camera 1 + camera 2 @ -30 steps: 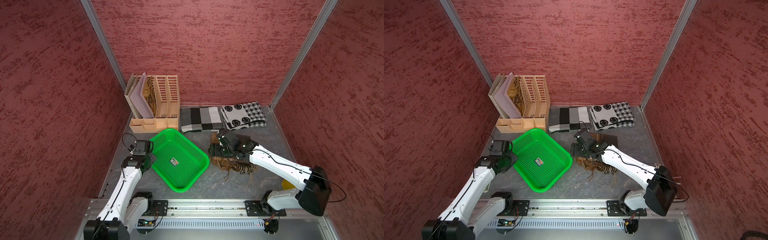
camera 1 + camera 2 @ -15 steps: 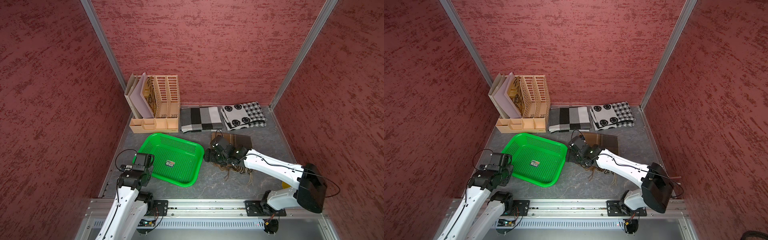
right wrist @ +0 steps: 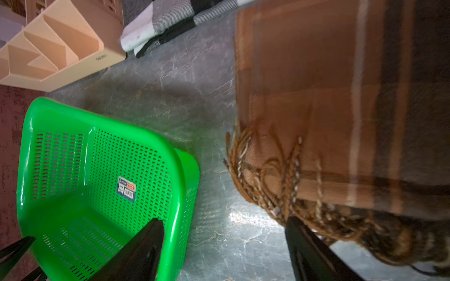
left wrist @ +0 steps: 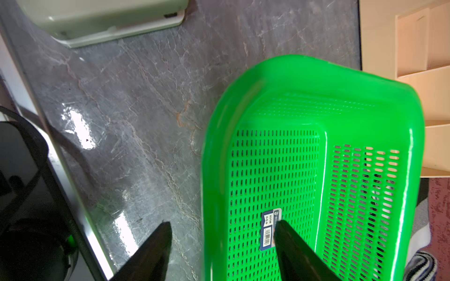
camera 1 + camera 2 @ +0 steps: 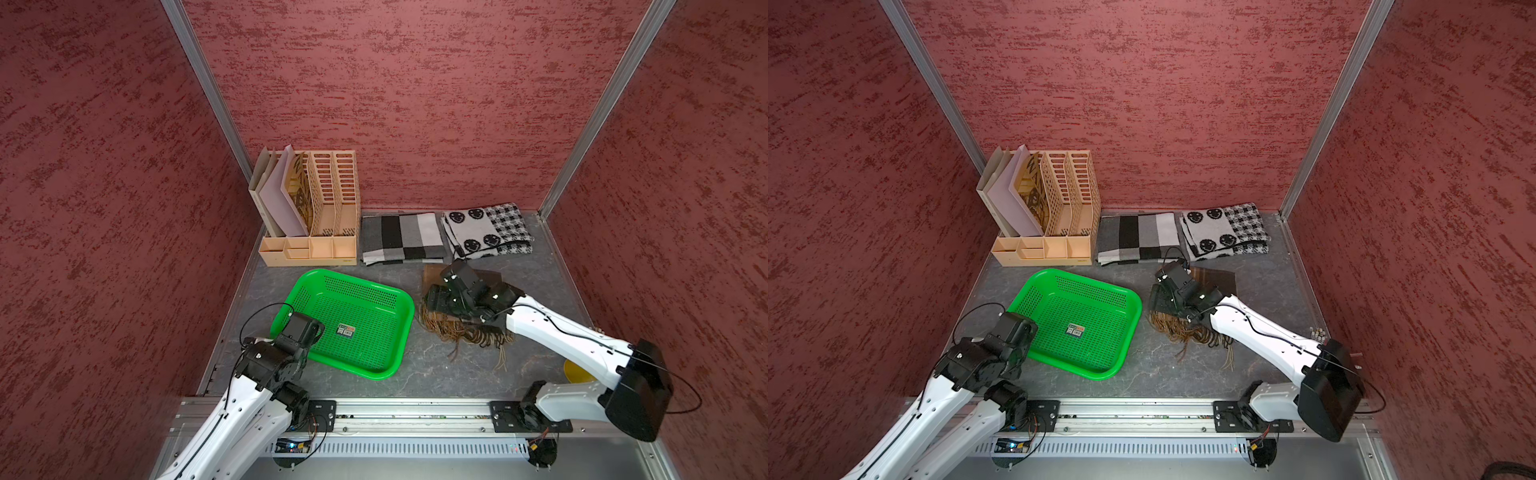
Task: Put the folded scarf in the basket
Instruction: Adjust the basket at the center of the board, then move the basket to the center of the board.
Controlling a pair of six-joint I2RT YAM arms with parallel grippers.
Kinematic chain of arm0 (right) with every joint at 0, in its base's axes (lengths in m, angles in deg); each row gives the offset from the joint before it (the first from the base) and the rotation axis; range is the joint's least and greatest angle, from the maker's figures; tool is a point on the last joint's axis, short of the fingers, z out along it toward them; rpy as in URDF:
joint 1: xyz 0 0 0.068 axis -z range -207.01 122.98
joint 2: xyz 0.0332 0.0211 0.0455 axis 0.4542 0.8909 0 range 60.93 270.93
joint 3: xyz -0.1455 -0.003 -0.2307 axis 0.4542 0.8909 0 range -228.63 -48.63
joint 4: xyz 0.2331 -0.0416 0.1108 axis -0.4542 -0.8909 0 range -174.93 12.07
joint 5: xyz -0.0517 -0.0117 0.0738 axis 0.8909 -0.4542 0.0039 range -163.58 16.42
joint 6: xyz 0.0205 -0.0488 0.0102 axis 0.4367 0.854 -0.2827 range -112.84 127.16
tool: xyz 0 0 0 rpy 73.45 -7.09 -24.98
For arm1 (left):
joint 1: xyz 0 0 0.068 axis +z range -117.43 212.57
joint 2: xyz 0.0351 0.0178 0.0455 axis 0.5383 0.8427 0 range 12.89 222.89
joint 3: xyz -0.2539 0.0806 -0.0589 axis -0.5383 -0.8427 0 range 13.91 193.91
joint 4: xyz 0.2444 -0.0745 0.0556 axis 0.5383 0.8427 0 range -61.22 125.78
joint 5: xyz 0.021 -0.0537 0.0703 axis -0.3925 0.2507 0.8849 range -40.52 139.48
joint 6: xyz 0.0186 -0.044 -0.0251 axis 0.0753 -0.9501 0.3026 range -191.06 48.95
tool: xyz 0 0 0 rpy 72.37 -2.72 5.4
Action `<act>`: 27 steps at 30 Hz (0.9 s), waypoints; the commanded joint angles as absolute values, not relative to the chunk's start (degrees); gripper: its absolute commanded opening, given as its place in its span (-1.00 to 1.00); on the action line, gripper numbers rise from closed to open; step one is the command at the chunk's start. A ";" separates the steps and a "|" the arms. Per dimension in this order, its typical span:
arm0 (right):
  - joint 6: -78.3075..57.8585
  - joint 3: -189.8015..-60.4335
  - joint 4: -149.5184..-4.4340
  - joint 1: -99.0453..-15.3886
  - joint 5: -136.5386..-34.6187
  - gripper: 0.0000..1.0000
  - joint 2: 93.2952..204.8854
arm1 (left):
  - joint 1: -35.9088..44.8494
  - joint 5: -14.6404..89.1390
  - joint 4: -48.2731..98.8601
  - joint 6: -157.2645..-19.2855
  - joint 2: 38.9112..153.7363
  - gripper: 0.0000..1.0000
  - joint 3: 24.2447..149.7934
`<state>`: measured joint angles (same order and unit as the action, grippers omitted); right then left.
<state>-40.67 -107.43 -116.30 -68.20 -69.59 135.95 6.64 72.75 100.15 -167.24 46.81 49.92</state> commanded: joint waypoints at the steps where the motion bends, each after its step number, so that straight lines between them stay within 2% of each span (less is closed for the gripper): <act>1: -35.30 -109.06 -120.41 -61.86 -67.75 0.66 133.26 | 3.71 78.83 102.38 -167.28 48.45 0.42 55.77; 3: -33.18 -108.97 -121.56 -57.43 -68.53 0.64 132.19 | 1.37 81.70 100.12 -161.86 51.13 0.40 59.95; 5: -31.16 -108.76 -122.18 -52.59 -69.93 0.62 131.38 | -0.64 82.30 93.27 -150.48 55.95 0.41 64.11; 8: -28.92 -107.89 -122.66 -44.90 -71.66 0.60 131.19 | -5.30 78.89 83.58 -134.29 68.39 0.42 72.13; 13: -28.17 -106.08 -122.11 -34.22 -72.47 0.59 132.07 | -17.97 76.97 75.93 -120.96 89.64 0.41 87.99; 20: -28.36 -105.29 -121.30 -30.25 -72.07 0.59 132.30 | -23.39 60.01 69.34 -117.20 109.74 0.28 101.00; 24: -27.97 -105.28 -121.26 -29.00 -70.89 0.59 132.02 | -24.62 50.68 66.75 -118.01 115.19 0.22 101.73; 27: -27.82 -105.31 -120.92 -27.94 -71.21 0.60 132.46 | -25.13 48.96 67.97 -118.33 116.99 0.20 100.37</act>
